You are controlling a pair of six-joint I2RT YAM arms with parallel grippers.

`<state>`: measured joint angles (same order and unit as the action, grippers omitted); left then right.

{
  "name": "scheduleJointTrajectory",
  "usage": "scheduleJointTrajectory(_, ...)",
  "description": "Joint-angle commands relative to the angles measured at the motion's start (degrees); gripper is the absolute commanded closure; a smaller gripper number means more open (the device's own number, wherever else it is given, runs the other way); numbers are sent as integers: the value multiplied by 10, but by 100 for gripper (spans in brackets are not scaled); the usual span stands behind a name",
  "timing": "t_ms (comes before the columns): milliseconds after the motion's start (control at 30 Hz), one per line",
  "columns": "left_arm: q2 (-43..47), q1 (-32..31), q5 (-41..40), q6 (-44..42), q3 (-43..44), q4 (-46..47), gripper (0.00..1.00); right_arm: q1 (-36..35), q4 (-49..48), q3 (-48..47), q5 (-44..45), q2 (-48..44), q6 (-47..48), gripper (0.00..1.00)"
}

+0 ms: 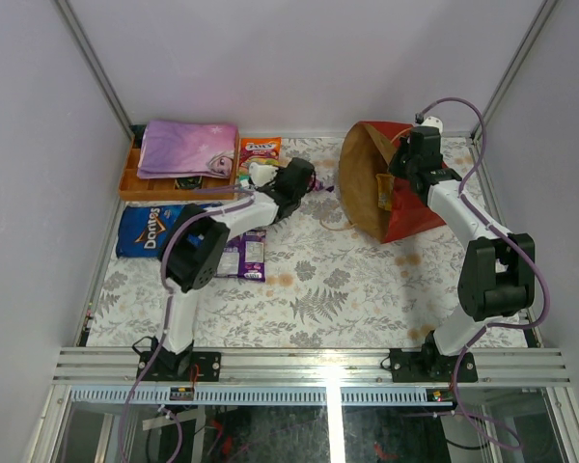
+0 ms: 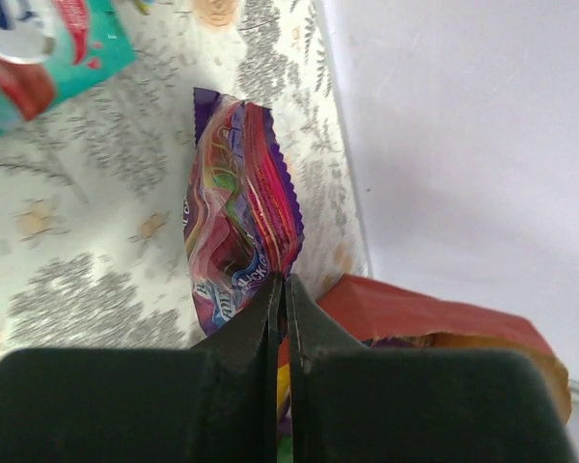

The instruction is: Take the snacks out of the paper bag

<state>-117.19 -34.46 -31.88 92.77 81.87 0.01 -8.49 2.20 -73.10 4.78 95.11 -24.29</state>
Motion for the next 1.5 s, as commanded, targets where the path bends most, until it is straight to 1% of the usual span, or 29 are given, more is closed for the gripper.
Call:
scheduleJointTrajectory(0, -64, 0, -81, 85, 101, -62, 100, 1, -38, -2, -29, -6, -14, 100)
scheduleJointTrajectory(200, -140, 8, -145, 164, 226, -161, 100, 1, -34, -1, -35, -14, -7, 100)
scheduleJointTrajectory(333, -153, 22, -166, 213, 254, -192, 100, 1, -38, 3, -40, -17, -7, 100)
scheduleJointTrajectory(533, -192, 35, -175, 287, 309, -244, 100, 1, -36, 6, -61, -23, -11, 100)
scheduleJointTrajectory(867, -265, 40, -173, 300, 428, -246, 100, 1, -33, 4, -77, -27, -7, 100)
scheduleJointTrajectory(900, -270, 42, -164, 286, 440, -237, 97, 1, -33, 5, -79, -28, -6, 100)
scheduleJointTrajectory(933, -273, 44, -156, 267, 448, -224, 81, 1, -35, 6, -80, -27, -7, 100)
scheduleJointTrajectory(967, -275, 44, -152, 251, 452, -215, 57, 1, -37, 6, -82, -26, -8, 100)
scheduleJointTrajectory(1000, -274, 43, -149, 241, 459, -217, 29, 1, -38, 5, -84, -25, -9, 100)
scheduleJointTrajectory(1033, -275, 43, -142, 239, 466, -228, 4, 1, -38, 4, -88, -22, -9, 100)
scheduleJointTrajectory(1067, -273, 43, -137, 244, 472, -244, 0, 1, -37, 3, -90, -21, -11, 100)
scheduleJointTrajectory(1133, -261, 41, -131, 242, 463, -256, 0, 1, -38, 4, -94, -20, -13, 100)
scheduleJointTrajectory(1200, -233, 35, -131, 232, 435, -256, 0, 1, -43, 6, -94, -20, -16, 100)
scheduleJointTrajectory(1267, -203, 22, -138, 200, 406, -253, 0, 1, -43, 5, -99, -16, -20, 100)
scheduleJointTrajectory(1333, -160, -1, -160, 136, 363, -219, 0, 1, -44, 3, -104, -13, -24, 100)
scheduleJointTrajectory(1467, -61, -61, -184, -53, 241, -103, 0, 1, -44, 1, -108, -9, -25, 100)
